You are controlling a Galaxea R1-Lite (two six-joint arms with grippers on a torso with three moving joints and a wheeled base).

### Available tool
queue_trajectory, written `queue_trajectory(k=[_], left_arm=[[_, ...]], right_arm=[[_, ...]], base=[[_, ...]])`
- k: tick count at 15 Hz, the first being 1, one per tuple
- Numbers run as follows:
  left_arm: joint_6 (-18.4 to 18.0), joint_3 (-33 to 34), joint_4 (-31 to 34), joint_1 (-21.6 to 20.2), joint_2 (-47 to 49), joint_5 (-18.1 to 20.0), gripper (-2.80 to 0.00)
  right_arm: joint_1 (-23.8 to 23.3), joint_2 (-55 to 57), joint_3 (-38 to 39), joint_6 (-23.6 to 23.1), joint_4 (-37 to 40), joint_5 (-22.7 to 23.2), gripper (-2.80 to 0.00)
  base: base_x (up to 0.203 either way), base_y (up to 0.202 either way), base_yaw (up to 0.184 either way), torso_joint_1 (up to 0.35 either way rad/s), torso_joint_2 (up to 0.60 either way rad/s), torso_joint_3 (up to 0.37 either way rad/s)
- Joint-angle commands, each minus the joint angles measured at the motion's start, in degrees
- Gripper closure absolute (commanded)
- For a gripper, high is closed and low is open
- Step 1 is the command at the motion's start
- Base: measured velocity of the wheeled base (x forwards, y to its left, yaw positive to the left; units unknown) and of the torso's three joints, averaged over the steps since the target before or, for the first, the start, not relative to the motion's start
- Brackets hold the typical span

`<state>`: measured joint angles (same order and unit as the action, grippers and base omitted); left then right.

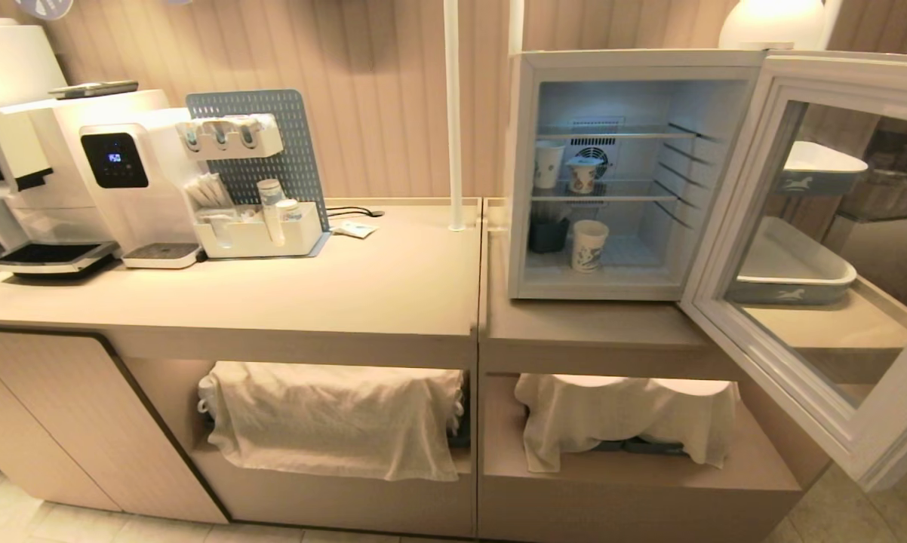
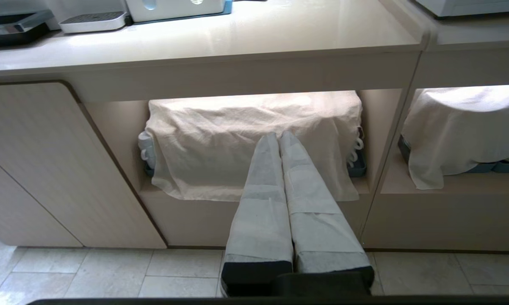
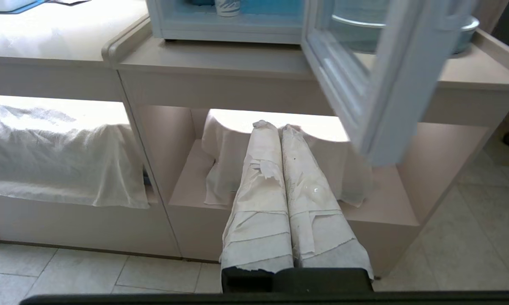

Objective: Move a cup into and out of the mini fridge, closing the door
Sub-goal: Take the paper cup out of the freezer

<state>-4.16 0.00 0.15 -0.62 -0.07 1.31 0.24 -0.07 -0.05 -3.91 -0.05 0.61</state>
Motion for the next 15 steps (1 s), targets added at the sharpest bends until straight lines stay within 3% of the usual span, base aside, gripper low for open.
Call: queue_trajectory(k=[1,6,15], left_arm=[[-0.05,0.0,-0.07,-0.08,0.07,0.02,0.0],[-0.5,0.0,0.11,0.01,0.07,0.09,0.0],[-0.23,0.0,-0.07,-0.08,0.07,-0.18,0.0]], right_arm=[[0.02,0.07,0.05,-0.04,0.05,0.0,0.0],[0.02,0.07,0.05,-0.04,0.05,0.0,0.0],[0.02,0.07,0.05,-0.01,0.05,-0.08,0.0]], base=[[0.0,0.198,-0.004,0.0,0.0,-0.001],[0.0,0.153,-0.003,0.006,0.0,0.003],[0.0,0.0,0.0,0.0,0.0,0.0]])
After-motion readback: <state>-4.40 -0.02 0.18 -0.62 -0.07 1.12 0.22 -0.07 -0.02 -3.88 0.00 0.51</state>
